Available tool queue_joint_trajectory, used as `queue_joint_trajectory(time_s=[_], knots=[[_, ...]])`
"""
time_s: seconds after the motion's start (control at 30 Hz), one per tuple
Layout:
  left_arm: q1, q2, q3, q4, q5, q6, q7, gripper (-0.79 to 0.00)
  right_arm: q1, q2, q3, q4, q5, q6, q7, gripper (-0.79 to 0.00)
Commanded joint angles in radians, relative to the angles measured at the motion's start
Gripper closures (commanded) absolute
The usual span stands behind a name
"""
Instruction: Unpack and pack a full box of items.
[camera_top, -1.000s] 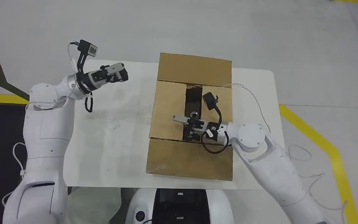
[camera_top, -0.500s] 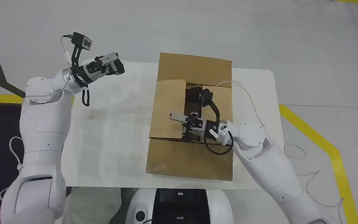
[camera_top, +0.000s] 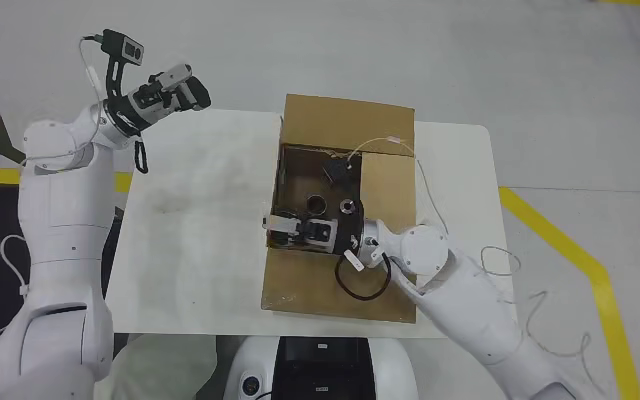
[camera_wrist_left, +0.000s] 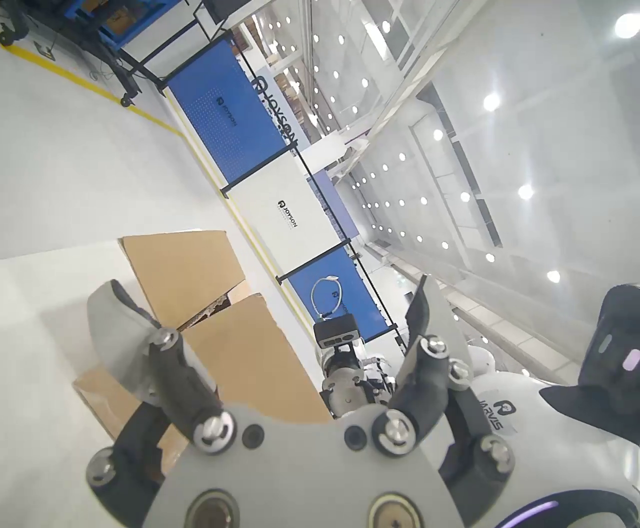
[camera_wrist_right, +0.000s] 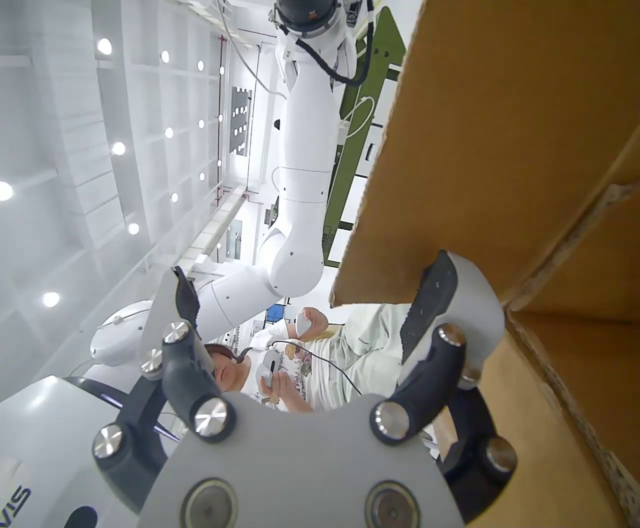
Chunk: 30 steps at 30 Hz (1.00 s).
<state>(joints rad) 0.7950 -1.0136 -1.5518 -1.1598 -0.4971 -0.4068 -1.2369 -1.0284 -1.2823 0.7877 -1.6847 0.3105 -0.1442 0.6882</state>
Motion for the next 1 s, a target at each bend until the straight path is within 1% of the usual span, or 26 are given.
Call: queue_joint_trajectory(time_s=[0.0, 0.13, 0.33, 0.53, 0.73, 0.87, 0.97], knots=[[-0.001, 0.0, 0.005, -0.004, -0.023, 0.012, -0.01, -0.785, 0.022, -0.011, -0.027, 0.021, 0.0, -0.012, -0.011, -0.785], [0.002, 0.0, 0.016, -0.023, -0.083, 0.047, -0.037, -0.785, 0.064, -0.036, -0.079, 0.064, -0.012, -0.026, -0.03, -0.785], [0.016, 0.002, 0.039, -0.042, -0.12, 0.086, -0.101, -0.785, 0.116, -0.069, -0.14, 0.121, -0.025, -0.026, -0.044, -0.785], [0.035, 0.003, 0.084, -0.038, -0.098, 0.098, -0.152, -0.785, 0.142, -0.095, -0.174, 0.161, -0.031, -0.032, -0.05, -0.785], [0.046, 0.002, 0.12, -0.014, -0.081, 0.087, -0.169, -0.785, 0.144, -0.107, -0.176, 0.189, -0.029, -0.028, -0.044, -0.785], [0.047, 0.007, 0.121, 0.009, -0.054, 0.08, -0.173, -0.785, 0.138, -0.11, -0.167, 0.195, -0.031, -0.029, -0.035, -0.785], [0.052, 0.011, 0.123, 0.028, -0.032, 0.078, -0.185, -0.785, 0.123, -0.104, -0.141, 0.177, -0.041, -0.03, -0.034, -0.785]])
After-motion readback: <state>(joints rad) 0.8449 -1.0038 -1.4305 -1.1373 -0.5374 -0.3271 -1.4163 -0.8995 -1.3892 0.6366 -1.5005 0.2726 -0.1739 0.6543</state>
